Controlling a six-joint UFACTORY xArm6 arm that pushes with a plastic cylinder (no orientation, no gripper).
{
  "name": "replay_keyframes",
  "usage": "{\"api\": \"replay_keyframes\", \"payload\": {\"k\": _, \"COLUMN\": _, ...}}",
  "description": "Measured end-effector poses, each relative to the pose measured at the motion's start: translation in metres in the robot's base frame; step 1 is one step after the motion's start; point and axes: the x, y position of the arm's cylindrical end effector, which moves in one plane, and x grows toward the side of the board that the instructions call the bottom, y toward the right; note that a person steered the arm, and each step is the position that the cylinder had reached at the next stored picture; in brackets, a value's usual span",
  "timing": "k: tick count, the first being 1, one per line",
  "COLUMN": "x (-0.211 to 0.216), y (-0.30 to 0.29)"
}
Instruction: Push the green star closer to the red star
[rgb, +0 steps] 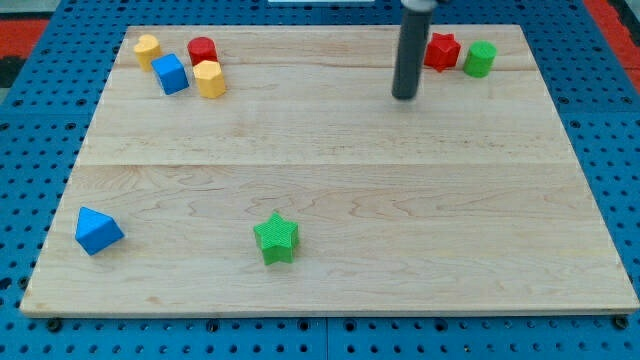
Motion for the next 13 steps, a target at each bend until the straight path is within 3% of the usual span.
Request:
{"api": "replay_keyframes", "payload": {"k": 1, "x": 0.086, "y": 0.037}}
{"api": "replay_keyframes", "payload": {"k": 2, "x": 0.206, "y": 0.017}}
{"api": "replay_keyframes", "payload": {"k": 3, "x": 0.244, "y": -0.051}}
{"api": "replay_keyframes", "payload": {"k": 5, "x": 0.175, "y": -0.177}}
{"api": "replay_keyframes", "payload": {"k": 6, "x": 0.14, "y": -0.186}}
{"api": "replay_keyframes", "payload": {"k": 7, "x": 0.162, "y": -0.2}}
{"api": "replay_keyframes", "payload": {"k": 8, "x": 0.155, "y": -0.241}}
{"api": "replay_keyframes", "payload": {"k": 10, "x": 0.064, "y": -0.301}}
{"api": "replay_keyframes", "payload": {"k": 12, "x": -0.009, "y": -0.246}}
{"api": "replay_keyframes", "payload": {"k": 13, "x": -0.042, "y": -0.18}}
